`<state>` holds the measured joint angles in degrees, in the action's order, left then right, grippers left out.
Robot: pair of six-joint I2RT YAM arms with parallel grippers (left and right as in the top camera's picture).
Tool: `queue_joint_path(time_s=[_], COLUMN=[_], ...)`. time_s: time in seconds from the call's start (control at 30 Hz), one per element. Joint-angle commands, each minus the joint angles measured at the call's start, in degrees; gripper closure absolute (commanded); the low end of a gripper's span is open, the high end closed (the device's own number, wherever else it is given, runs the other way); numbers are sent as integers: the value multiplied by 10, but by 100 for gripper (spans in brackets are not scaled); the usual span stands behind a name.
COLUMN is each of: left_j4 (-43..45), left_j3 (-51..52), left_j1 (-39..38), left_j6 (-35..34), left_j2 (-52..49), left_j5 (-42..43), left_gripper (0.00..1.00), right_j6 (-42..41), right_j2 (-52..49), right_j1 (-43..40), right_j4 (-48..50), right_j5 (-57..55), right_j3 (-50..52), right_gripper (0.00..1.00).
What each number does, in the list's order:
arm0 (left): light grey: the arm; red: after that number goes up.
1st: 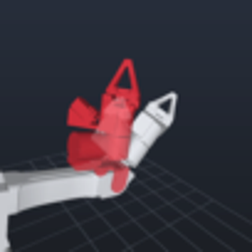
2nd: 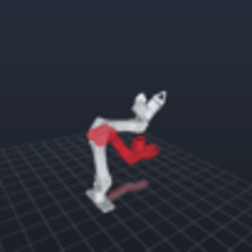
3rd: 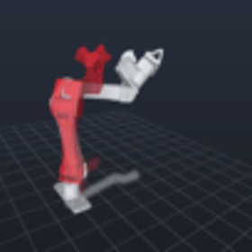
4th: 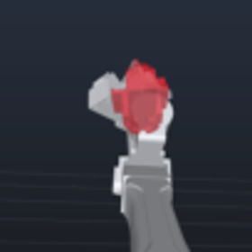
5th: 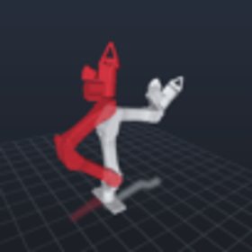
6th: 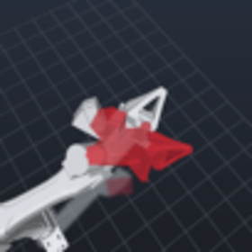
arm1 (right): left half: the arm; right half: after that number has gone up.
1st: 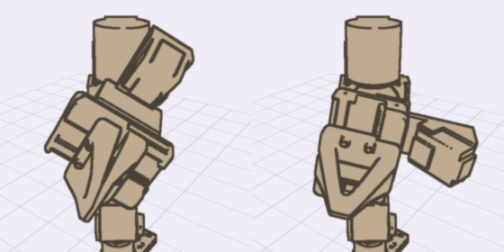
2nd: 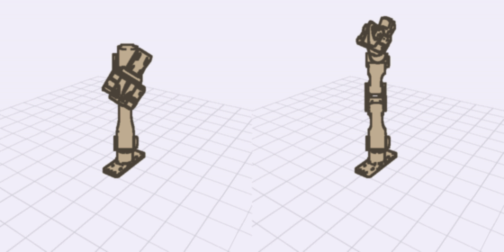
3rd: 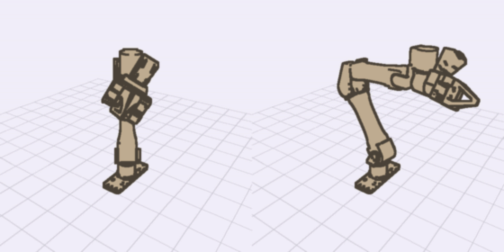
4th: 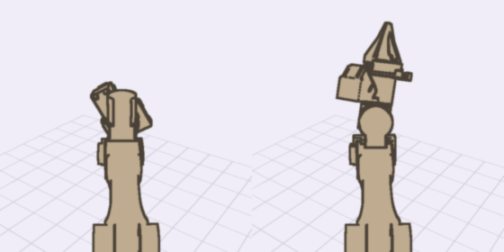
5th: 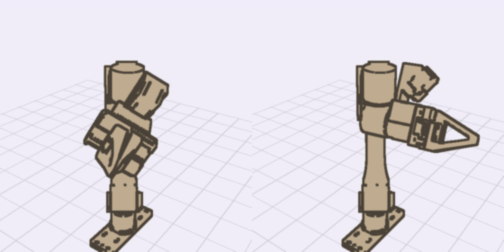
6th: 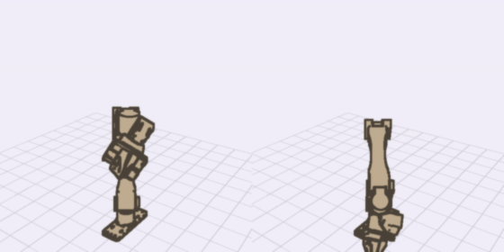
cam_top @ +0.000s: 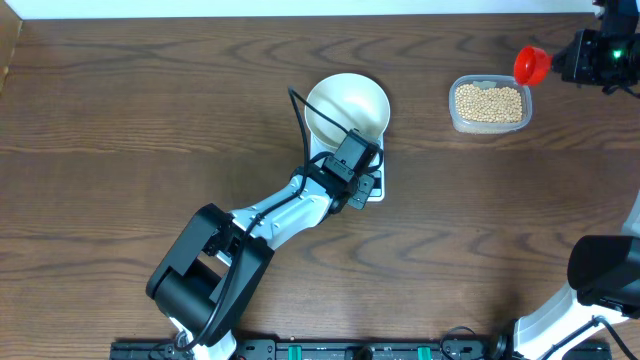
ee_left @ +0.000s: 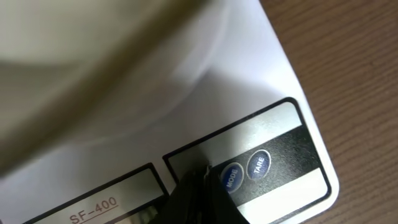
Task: Scoop item into bowl and weigh 50g on scale
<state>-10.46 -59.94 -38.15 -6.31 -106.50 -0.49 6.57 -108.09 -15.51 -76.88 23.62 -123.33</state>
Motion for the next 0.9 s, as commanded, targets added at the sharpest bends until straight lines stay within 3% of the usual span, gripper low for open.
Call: queue_joint_path(time_s=[0.0,0.53,0.87], left_j4=[-28,-36,-36], left_j3=[34,34,35], left_j1=[12,-10,-10], left_j6=[-15,-15,-15], left_j2=[-47,-47,-48], left_j5=[-58,-37,-77], left_gripper=[93,93,93], right_j6=[9,9,9], right_j2=[-4,-4,-4], right_j1=[2,2,2], right_j4=[-1,-1,-2], right_j5=[9,9,9], right_j3=[-2,-2,-2], right_gripper=[99,99,99])
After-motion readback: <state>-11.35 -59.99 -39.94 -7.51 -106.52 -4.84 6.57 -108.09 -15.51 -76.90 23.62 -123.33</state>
